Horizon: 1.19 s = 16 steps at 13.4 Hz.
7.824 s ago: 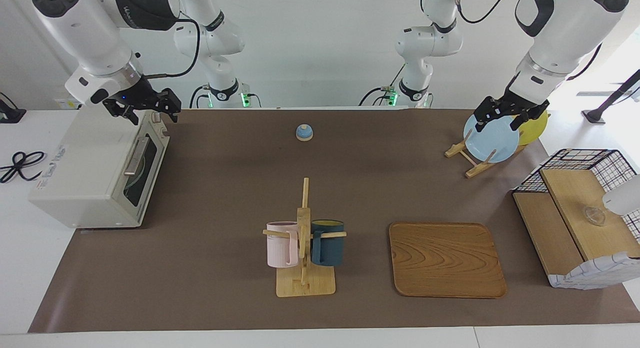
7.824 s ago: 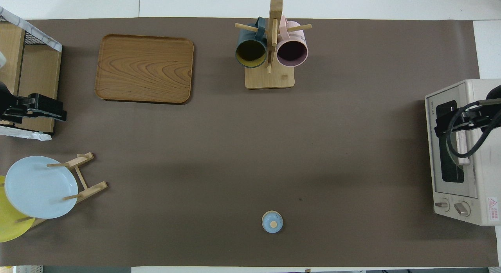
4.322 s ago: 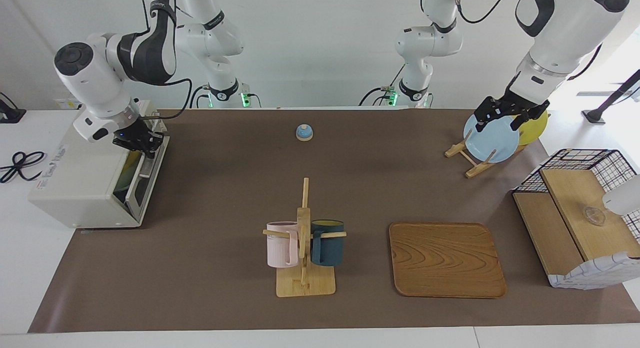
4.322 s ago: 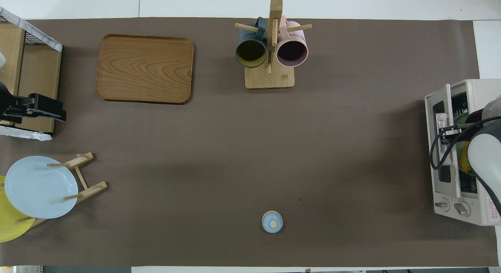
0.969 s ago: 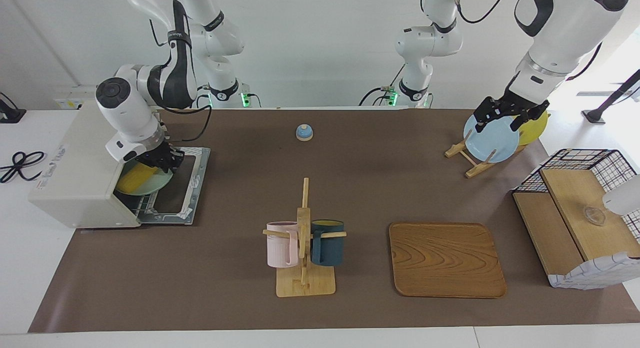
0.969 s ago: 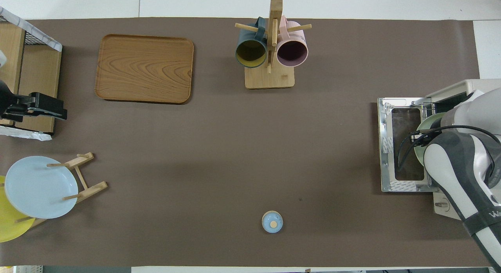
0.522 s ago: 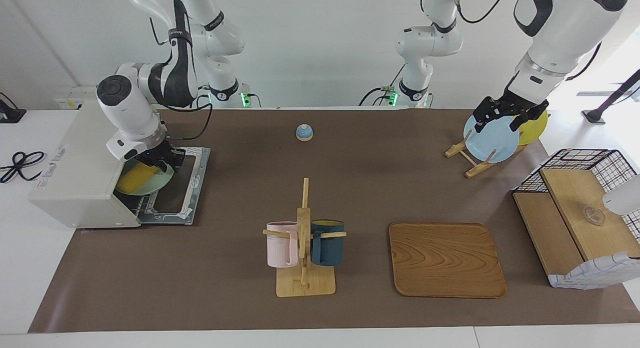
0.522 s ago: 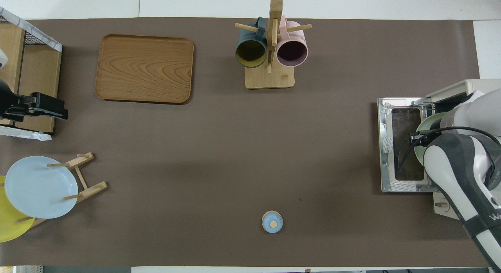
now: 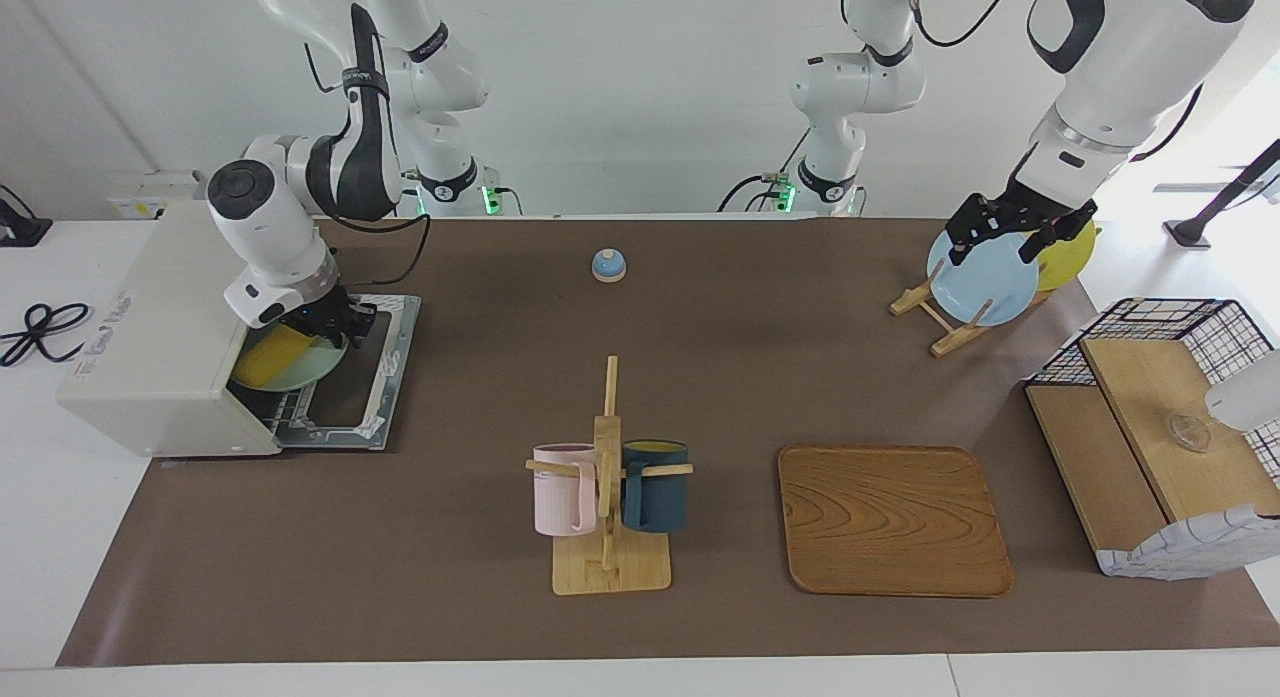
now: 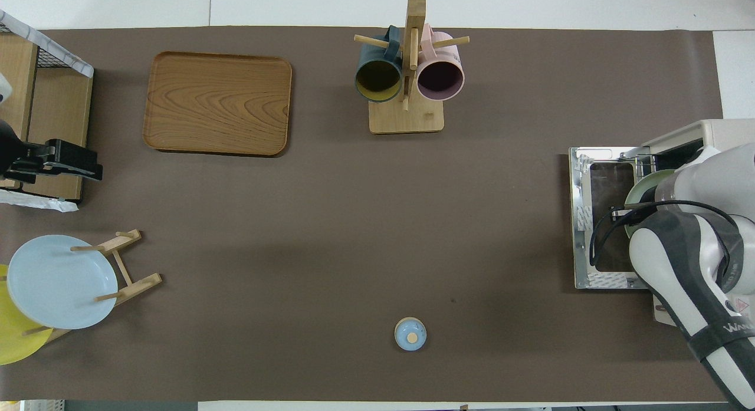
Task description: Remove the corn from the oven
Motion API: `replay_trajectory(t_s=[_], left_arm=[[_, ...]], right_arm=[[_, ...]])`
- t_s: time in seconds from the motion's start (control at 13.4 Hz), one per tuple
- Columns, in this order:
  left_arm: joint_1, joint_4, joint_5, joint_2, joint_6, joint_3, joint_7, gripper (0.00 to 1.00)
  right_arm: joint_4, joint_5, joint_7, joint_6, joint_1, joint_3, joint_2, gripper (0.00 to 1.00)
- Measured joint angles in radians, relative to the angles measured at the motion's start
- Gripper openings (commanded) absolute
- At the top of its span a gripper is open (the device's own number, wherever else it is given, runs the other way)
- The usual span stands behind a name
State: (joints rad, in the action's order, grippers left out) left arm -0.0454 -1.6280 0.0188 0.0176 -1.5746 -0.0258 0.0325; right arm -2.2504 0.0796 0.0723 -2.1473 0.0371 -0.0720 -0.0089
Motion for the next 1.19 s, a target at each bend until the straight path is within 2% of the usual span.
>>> replay_trajectory(t_s=[0.15,0.45,0.67,0.97,1.19], left_arm=[[0.000,0.000,0.000,0.000,0.000,0.000,0.000,1.00],[0.000,0.000,0.000,0.000,-0.007,0.000,0.000,1.00],[0.000,0.000,0.000,0.000,-0.009,0.000,0.000,1.00],[0.000,0.000,0.000,0.000,-0.011,0.000,0.000,1.00],[0.000,0.000,0.000,0.000,-0.016,0.000,0.000,1.00]], right_arm=[[-0.012,0.000,0.008,-0.011,0.001,0.000,-0.005,0.00],[-0.014,0.014,0.014,0.001,-0.003,0.000,-0.029,0.00],[0.026,0.068,0.016,0.091,-0.027,0.009,-0.033,0.00],[0.227,0.070,-0.038,0.301,-0.181,0.016,0.007,0.00],[0.271,0.095,-0.259,0.322,-0.371,0.022,0.044,0.00]])
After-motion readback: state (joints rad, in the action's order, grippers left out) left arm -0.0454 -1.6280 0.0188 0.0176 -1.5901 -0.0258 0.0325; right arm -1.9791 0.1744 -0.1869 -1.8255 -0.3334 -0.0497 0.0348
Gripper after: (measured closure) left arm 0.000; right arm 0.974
